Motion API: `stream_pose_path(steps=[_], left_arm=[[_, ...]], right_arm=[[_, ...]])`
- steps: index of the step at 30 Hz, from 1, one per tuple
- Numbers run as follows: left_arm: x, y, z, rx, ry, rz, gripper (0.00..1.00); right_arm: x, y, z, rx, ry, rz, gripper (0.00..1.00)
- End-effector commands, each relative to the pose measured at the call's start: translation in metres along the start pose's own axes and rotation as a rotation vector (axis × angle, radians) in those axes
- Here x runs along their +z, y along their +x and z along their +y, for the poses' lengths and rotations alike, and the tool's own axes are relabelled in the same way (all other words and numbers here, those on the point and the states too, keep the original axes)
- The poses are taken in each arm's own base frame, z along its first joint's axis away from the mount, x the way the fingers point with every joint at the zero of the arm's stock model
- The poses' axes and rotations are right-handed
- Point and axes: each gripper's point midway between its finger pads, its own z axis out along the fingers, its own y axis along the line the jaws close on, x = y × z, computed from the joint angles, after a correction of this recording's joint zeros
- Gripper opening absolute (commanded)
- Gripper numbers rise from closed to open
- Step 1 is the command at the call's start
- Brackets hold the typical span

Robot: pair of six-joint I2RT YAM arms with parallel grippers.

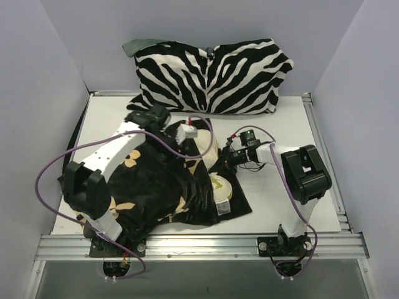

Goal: Put the pillow into the pillowcase

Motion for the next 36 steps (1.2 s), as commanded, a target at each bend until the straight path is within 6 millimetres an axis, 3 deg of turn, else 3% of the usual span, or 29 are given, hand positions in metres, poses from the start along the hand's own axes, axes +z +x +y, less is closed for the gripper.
stream_pose_path(steps=[1,4,5,6,9,12,17,23,26,29,31,33,34,36], left_arm=[[-0.073,-0.024,0.010,-0.029,-0.164,-0.175,0.77],[-0.085,-0.013,0.036,-0.059,-0.287,-0.121,0.77],[-0.084,-0.011,0.042,-0.086,-0.308,-0.110,0.77],[-0.078,-0.012,0.055,-0.123,-0.326,-0.107,0.77],[-0.067,-0.021,0.084,-0.273,-0.376,-0.144,0.77],[-0.048,-0.050,0.080,-0.385,-0.268,-0.201,0.79],[-0.018,-0.086,0.058,-0.416,-0.197,-0.232,0.82],[0.017,-0.095,0.078,-0.530,-0.267,-0.229,0.84],[0.041,-0.096,0.083,-0.581,-0.258,-0.198,0.83],[0.064,-0.108,0.082,-0.550,-0.221,-0.176,0.77],[0.075,-0.119,0.086,-0.536,-0.201,-0.179,0.65],[0.083,-0.129,0.084,-0.526,-0.143,-0.186,0.46],[0.076,-0.147,0.079,-0.474,-0.112,-0.223,0.25],[0.070,-0.176,0.054,-0.374,0.006,-0.282,0.10]], right_arm=[[-0.019,0.047,-0.016,-0.095,0.113,0.187,0.03],[-0.037,0.033,-0.007,-0.197,0.117,0.146,0.18],[-0.044,0.028,0.000,-0.217,0.104,0.119,0.23],[-0.053,0.019,0.002,-0.211,0.096,0.085,0.36],[-0.064,-0.009,0.009,-0.192,0.105,0.007,0.46],[-0.071,-0.037,0.006,-0.164,0.113,-0.052,0.46],[-0.085,-0.073,-0.028,-0.077,0.213,-0.145,0.46],[-0.076,-0.076,-0.006,-0.062,0.098,-0.085,0.45],[-0.054,-0.066,0.003,-0.073,0.068,-0.006,0.46],[-0.033,-0.050,0.001,-0.026,0.042,0.087,0.43],[-0.022,-0.040,0.002,-0.007,0.023,0.129,0.43],[-0.018,-0.034,0.006,0.013,-0.016,0.166,0.40],[-0.017,-0.035,0.006,0.032,-0.028,0.164,0.39],[-0.020,-0.037,0.013,0.042,-0.070,0.149,0.30]])
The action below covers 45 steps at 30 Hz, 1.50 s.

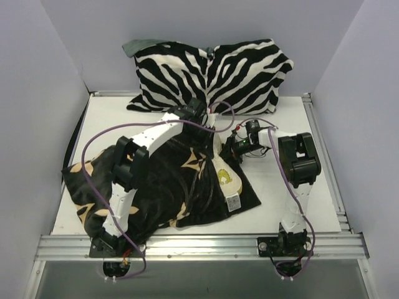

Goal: Put the pillow into the pillowcase

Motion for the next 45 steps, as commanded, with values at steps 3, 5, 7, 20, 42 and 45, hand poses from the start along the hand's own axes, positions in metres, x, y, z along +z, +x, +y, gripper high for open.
stream_pose_path(steps=[3,5,7,20,42,45], left_arm=[[-0.055,-0.071,-0.145,0.378,0.432,-0.245,0.00],[-0.087,-0.086,-0.205,0.498,0.540,-0.326,0.00],[-0.087,-0.087,-0.241,0.538,0.652,-0.322,0.00],[-0.217,-0.061,-0.411,1.160,1.144,-0.897,0.00],[-0.303,-0.011,-0.257,0.807,0.940,-0.880,0.09],[-0.305,-0.014,-0.237,0.709,0.884,-0.902,0.20]], right_arm=[[-0.025,-0.004,0.048,0.091,-0.244,-0.013,0.19],[-0.058,-0.030,0.080,0.118,-0.385,-0.118,0.15],[-0.104,-0.047,0.127,-0.057,-0.561,-0.243,0.08],[-0.284,0.072,0.217,-0.565,-0.513,-0.649,0.00],[-0.076,0.167,0.242,-1.004,-0.098,-0.235,0.16],[-0.068,0.163,0.257,-1.023,-0.121,-0.207,0.15]])
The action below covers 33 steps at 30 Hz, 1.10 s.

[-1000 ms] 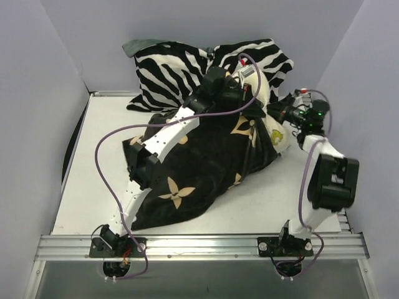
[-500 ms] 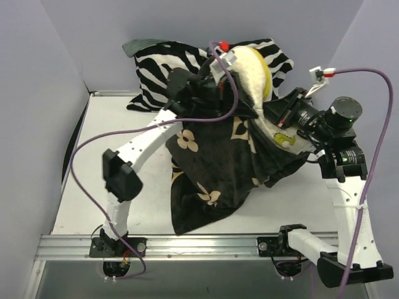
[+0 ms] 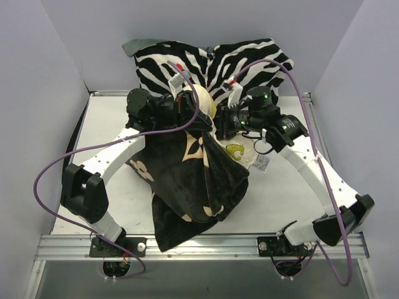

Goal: Put the pillow into the pillowcase

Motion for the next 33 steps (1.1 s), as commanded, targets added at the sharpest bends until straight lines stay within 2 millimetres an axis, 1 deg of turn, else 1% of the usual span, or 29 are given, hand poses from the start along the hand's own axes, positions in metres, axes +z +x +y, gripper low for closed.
stream_pose_path(steps=[1,2,3,4,5,6,7,8,10,11,13,14,15,16,17,18,19,21,22,24,25,26,27,28,29,30,31,32,33], left_arm=[[-0.008,-0.061,-0.027,0.148,-0.113,-0.268,0.23],[-0.013,-0.061,-0.025,0.132,-0.134,-0.277,0.22],[-0.020,-0.060,-0.024,0.140,-0.144,-0.273,0.17],[-0.020,-0.063,-0.034,0.207,-0.115,-0.270,0.09],[-0.020,-0.063,-0.043,0.252,-0.089,-0.255,0.06],[-0.017,-0.060,-0.055,0.308,-0.048,-0.219,0.04],[-0.015,-0.061,-0.064,0.358,-0.027,-0.207,0.02],[-0.014,-0.063,-0.074,0.400,-0.011,-0.204,0.01],[-0.012,-0.059,-0.082,0.424,0.010,-0.176,0.00],[-0.011,-0.058,-0.090,0.451,0.028,-0.168,0.00],[-0.008,-0.053,-0.102,0.491,0.061,-0.138,0.00],[-0.008,-0.053,-0.109,0.520,0.072,-0.132,0.00],[-0.007,-0.054,-0.114,0.544,0.080,-0.126,0.00],[-0.007,-0.056,-0.119,0.561,0.089,-0.123,0.00],[-0.005,-0.057,-0.123,0.572,0.099,-0.119,0.00],[-0.005,-0.060,-0.126,0.581,0.103,-0.120,0.00],[-0.004,-0.066,-0.133,0.612,0.113,-0.122,0.00],[-0.002,-0.071,-0.136,0.637,0.120,-0.123,0.00],[-0.001,-0.078,-0.141,0.657,0.124,-0.129,0.00],[0.000,-0.084,-0.142,0.679,0.128,-0.131,0.00],[0.001,-0.090,-0.148,0.696,0.131,-0.133,0.00],[0.002,-0.093,-0.146,0.696,0.129,-0.135,0.00],[0.003,-0.094,-0.145,0.703,0.129,-0.135,0.00],[0.004,-0.096,-0.145,0.697,0.129,-0.132,0.00],[0.005,-0.099,-0.145,0.709,0.130,-0.132,0.00],[0.006,-0.098,-0.143,0.709,0.130,-0.125,0.00],[0.007,-0.098,-0.139,0.690,0.127,-0.120,0.00],[0.008,-0.097,-0.137,0.696,0.125,-0.117,0.00],[0.008,-0.096,-0.133,0.688,0.120,-0.117,0.00]], right_arm=[[0.011,0.030,0.054,-0.004,-0.241,0.181,0.14],[0.011,0.028,0.056,-0.015,-0.249,0.176,0.14],[0.011,0.028,0.057,-0.017,-0.253,0.179,0.15],[0.011,0.025,0.054,-0.036,-0.242,0.168,0.16],[0.010,0.023,0.049,-0.036,-0.220,0.163,0.23],[0.009,0.021,0.043,-0.034,-0.202,0.155,0.27],[0.006,0.016,0.035,-0.035,-0.173,0.134,0.31],[0.002,0.009,0.016,-0.001,-0.127,0.111,0.41],[-0.007,-0.004,-0.006,0.037,-0.077,0.077,0.53],[-0.021,-0.022,-0.026,0.059,-0.024,0.026,0.64],[-0.038,-0.047,-0.047,0.084,0.022,-0.038,0.74],[-0.047,-0.058,-0.054,0.102,0.030,-0.064,0.82],[-0.071,-0.084,-0.071,0.144,0.080,-0.147,0.85],[-0.076,-0.091,-0.082,0.178,0.093,-0.163,0.88],[-0.086,-0.098,-0.093,0.218,0.108,-0.189,0.91],[-0.099,-0.103,-0.108,0.286,0.125,-0.215,0.92],[-0.097,-0.095,-0.125,0.343,0.130,-0.198,0.94],[-0.092,-0.079,-0.134,0.414,0.098,-0.150,0.95],[-0.080,-0.055,-0.147,0.487,0.090,-0.091,0.96],[-0.068,-0.023,-0.156,0.593,0.070,-0.017,0.97],[-0.057,0.004,-0.160,0.710,0.037,0.048,0.98],[-0.051,0.019,-0.161,0.770,0.017,0.082,1.00],[-0.045,0.030,-0.160,0.813,-0.002,0.101,1.00],[-0.036,0.037,-0.142,0.845,-0.087,0.139,1.00],[-0.024,0.046,-0.137,0.958,-0.140,0.153,1.00],[-0.017,0.043,-0.124,0.978,-0.198,0.166,1.00],[-0.009,0.043,-0.089,0.988,-0.298,0.228,1.00],[-0.005,0.023,-0.073,1.009,-0.385,0.191,1.00],[-0.005,0.012,-0.053,0.974,-0.442,0.202,1.00]])
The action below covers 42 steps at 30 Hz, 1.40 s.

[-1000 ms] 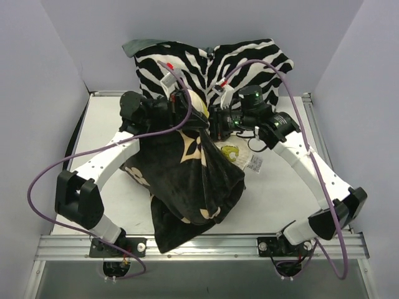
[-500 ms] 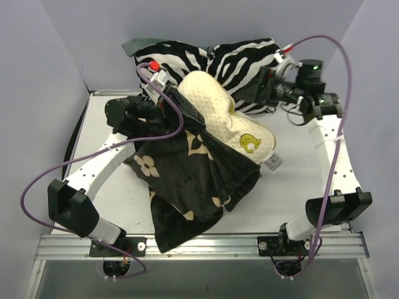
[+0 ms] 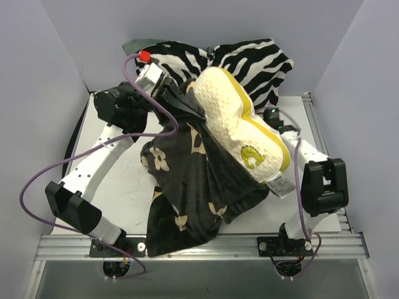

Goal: Put the pillow into the pillowcase

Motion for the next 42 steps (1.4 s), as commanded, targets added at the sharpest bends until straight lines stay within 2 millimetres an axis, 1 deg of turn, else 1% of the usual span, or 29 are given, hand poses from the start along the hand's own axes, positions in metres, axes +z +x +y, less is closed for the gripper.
stream_pose_path(steps=[1,2,3,6,7,8,9,10,13,15,16,19,20,22,23,24,25,26,27,28,29,30,33,34,36,37,39,40,42], left_arm=[[0.006,-0.027,0.001,0.102,-0.025,-0.060,0.00],[0.006,-0.025,0.003,0.106,-0.030,-0.060,0.00],[0.004,-0.019,0.006,0.089,-0.040,-0.057,0.00],[-0.004,0.004,0.019,0.042,-0.077,-0.042,0.00],[-0.007,0.011,0.025,0.022,-0.094,-0.040,0.00],[-0.015,0.015,0.033,0.013,-0.129,-0.038,0.00],[-0.020,0.022,0.040,-0.011,-0.154,-0.038,0.00],[-0.028,0.036,0.050,-0.058,-0.185,-0.030,0.00],[-0.049,0.054,0.073,-0.140,-0.268,-0.025,0.00],[-0.062,0.065,0.091,-0.208,-0.322,-0.030,0.00],[-0.064,0.069,0.096,-0.248,-0.336,-0.026,0.00],[-0.062,0.066,0.107,-0.294,-0.341,-0.030,0.00],[-0.058,0.054,0.108,-0.273,-0.334,-0.037,0.00],[-0.052,0.056,0.116,-0.313,-0.337,-0.045,0.00],[-0.049,0.051,0.119,-0.314,-0.335,-0.052,0.00],[-0.043,0.037,0.119,-0.284,-0.325,-0.062,0.02],[-0.035,0.038,0.124,-0.285,-0.319,-0.074,0.05],[-0.028,0.035,0.126,-0.277,-0.307,-0.081,0.06],[-0.018,0.017,0.122,-0.228,-0.282,-0.093,0.06],[-0.012,0.023,0.129,-0.232,-0.261,-0.087,0.07],[0.000,0.022,0.126,-0.221,-0.226,-0.087,0.07],[0.007,0.009,0.122,-0.179,-0.199,-0.092,0.06],[0.016,0.007,0.117,-0.124,-0.147,-0.091,0.04],[0.018,-0.002,0.112,-0.063,-0.130,-0.104,0.02],[0.020,-0.014,0.107,-0.001,-0.117,-0.121,0.01],[0.021,-0.027,0.103,0.056,-0.104,-0.131,0.00],[0.019,-0.037,0.101,0.094,-0.097,-0.136,0.00],[0.018,-0.041,0.100,0.112,-0.097,-0.140,0.00],[0.015,-0.049,0.098,0.140,-0.101,-0.148,0.00]], right_arm=[[-0.004,0.061,0.120,-0.133,-0.300,0.205,1.00],[-0.004,0.073,0.135,-0.194,-0.331,0.235,1.00],[-0.009,0.076,0.153,-0.216,-0.348,0.238,1.00],[-0.023,0.077,0.180,-0.296,-0.382,0.219,0.69],[-0.027,0.076,0.185,-0.314,-0.387,0.207,0.53],[-0.032,0.077,0.190,-0.331,-0.392,0.200,0.43],[-0.042,0.076,0.203,-0.392,-0.410,0.167,0.25],[-0.047,0.074,0.204,-0.373,-0.396,0.153,0.00],[-0.071,0.072,0.225,-0.475,-0.413,0.080,0.00],[-0.084,0.069,0.232,-0.489,-0.404,0.038,0.00],[-0.099,0.061,0.241,-0.534,-0.406,-0.024,0.00],[-0.124,0.049,0.255,-0.569,-0.406,-0.118,0.00],[-0.133,0.053,0.266,-0.613,-0.415,-0.141,0.00],[-0.145,0.053,0.278,-0.659,-0.420,-0.185,0.00],[-0.161,0.055,0.293,-0.722,-0.425,-0.240,0.00],[-0.168,0.054,0.300,-0.750,-0.424,-0.263,0.00],[-0.179,0.051,0.304,-0.757,-0.415,-0.301,0.00],[-0.202,0.051,0.318,-0.820,-0.411,-0.393,0.00],[-0.210,0.048,0.320,-0.834,-0.405,-0.422,0.00],[-0.217,0.047,0.321,-0.849,-0.399,-0.451,0.00],[-0.221,0.047,0.321,-0.854,-0.394,-0.466,0.00],[-0.221,0.045,0.311,-0.847,-0.379,-0.475,0.00],[-0.211,0.041,0.277,-0.750,-0.354,-0.448,0.00],[-0.197,0.025,0.246,-0.669,-0.330,-0.419,0.13],[-0.192,0.017,0.213,-0.591,-0.306,-0.414,0.46],[-0.198,-0.009,0.173,-0.468,-0.277,-0.458,0.66],[-0.211,-0.034,0.138,-0.370,-0.252,-0.513,0.88],[-0.229,-0.052,0.112,-0.273,-0.224,-0.584,0.97],[-0.234,-0.074,0.073,-0.218,-0.146,-0.603,0.99]])
